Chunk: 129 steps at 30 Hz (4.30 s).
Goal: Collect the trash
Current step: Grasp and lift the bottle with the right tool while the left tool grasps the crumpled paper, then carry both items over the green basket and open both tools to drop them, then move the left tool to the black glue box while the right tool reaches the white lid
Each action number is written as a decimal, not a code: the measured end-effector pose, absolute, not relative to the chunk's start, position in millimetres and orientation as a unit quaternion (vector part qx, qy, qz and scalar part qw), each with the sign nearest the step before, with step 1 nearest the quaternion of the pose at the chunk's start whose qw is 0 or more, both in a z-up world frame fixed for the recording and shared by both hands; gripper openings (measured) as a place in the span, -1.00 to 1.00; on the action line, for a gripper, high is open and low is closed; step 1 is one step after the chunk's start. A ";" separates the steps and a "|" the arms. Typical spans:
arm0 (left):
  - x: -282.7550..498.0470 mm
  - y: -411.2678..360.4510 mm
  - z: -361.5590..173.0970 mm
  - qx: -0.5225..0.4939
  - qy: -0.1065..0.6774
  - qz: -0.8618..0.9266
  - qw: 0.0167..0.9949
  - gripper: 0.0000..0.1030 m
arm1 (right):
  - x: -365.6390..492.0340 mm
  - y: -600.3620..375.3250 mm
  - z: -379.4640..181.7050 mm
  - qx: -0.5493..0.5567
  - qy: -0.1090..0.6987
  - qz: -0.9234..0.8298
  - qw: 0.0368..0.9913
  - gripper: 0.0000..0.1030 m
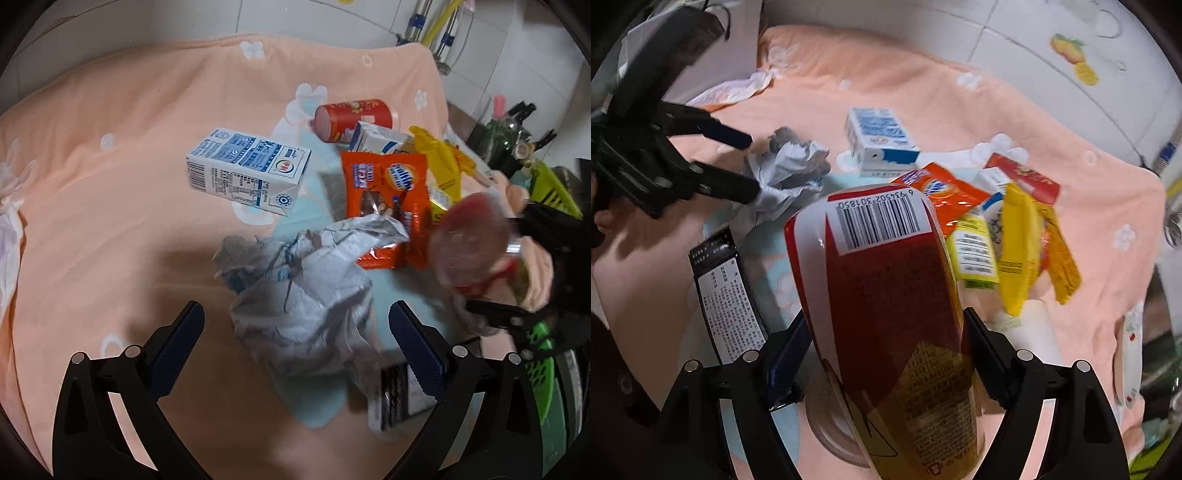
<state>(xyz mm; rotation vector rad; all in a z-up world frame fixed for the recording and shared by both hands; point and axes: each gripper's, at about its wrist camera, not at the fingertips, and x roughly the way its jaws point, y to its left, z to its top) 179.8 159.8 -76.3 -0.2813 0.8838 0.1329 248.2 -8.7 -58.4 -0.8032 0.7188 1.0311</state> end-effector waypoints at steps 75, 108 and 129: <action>164.8 -107.0 -36.8 -0.054 0.387 -0.240 0.889 -0.02 | 95.9 -295.8 23.2 -0.074 0.279 0.182 0.940 0.37; 131.6 -77.1 -55.0 -0.052 0.379 -0.188 0.904 0.77 | 120.2 -330.2 -76.0 0.049 0.433 0.167 0.884 0.22; 99.4 92.8 -40.8 -0.130 0.345 -0.014 0.929 0.80 | 137.2 -282.2 -62.4 -0.004 0.432 0.182 0.883 0.50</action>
